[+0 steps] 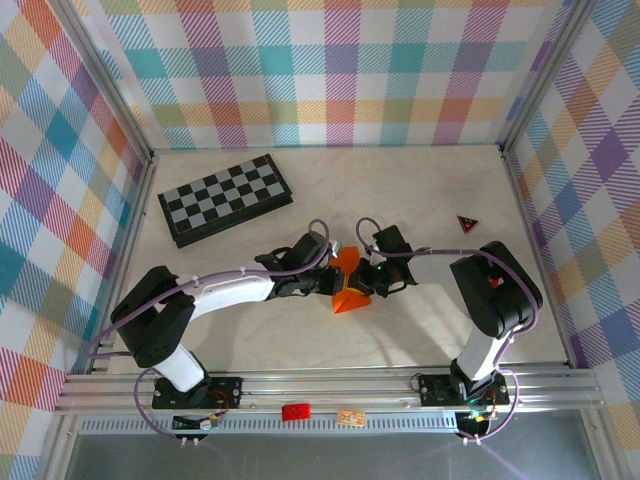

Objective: Fold a paper plane with a square sheet of paper (pick it up from the middle)

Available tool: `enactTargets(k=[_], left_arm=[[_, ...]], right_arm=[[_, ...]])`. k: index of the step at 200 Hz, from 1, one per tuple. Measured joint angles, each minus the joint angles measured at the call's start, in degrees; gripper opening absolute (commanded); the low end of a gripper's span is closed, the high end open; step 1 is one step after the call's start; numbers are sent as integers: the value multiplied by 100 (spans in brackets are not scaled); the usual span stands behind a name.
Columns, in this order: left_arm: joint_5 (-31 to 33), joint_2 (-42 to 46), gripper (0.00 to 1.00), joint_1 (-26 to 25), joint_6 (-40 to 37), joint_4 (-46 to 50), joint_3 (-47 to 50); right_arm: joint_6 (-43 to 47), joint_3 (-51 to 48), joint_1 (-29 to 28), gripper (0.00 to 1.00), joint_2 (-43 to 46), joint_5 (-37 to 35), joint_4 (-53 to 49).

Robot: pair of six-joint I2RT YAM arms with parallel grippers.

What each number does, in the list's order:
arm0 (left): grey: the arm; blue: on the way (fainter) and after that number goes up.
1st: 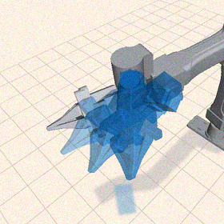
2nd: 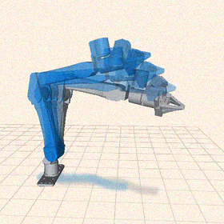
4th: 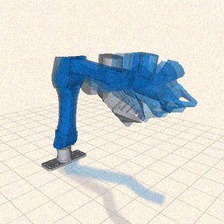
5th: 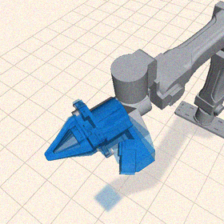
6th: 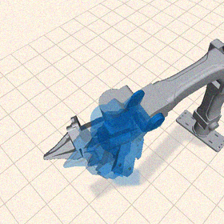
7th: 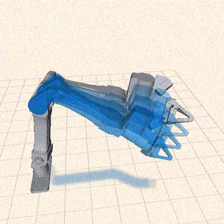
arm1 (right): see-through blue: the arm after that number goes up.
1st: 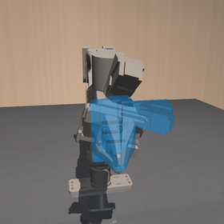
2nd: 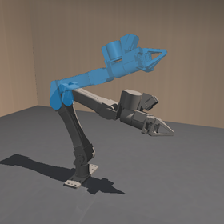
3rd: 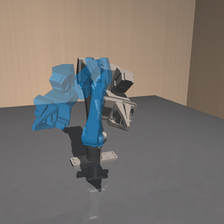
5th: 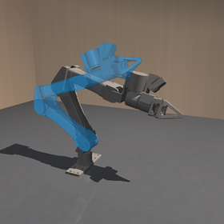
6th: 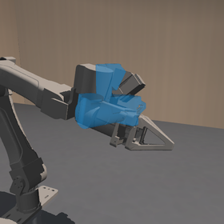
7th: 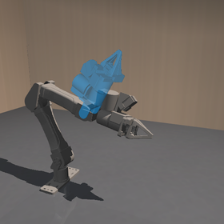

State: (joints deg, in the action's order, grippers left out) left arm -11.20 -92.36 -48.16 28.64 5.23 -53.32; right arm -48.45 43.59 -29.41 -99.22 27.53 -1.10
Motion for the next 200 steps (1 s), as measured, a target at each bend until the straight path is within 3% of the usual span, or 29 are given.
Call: enactTargets(k=[41,79,200], left_arm=[[-1172,-424,9,234,815,-964,444],[-1637,-745,8,332,1128,-1261,516],[-1838,-1121,8,332,1338,-1316,525]], right_arm=[[2,0,0,3,0,0,0],[4,-4,0,3,0,0,2],[116,-15,0,3,0,11,17]])
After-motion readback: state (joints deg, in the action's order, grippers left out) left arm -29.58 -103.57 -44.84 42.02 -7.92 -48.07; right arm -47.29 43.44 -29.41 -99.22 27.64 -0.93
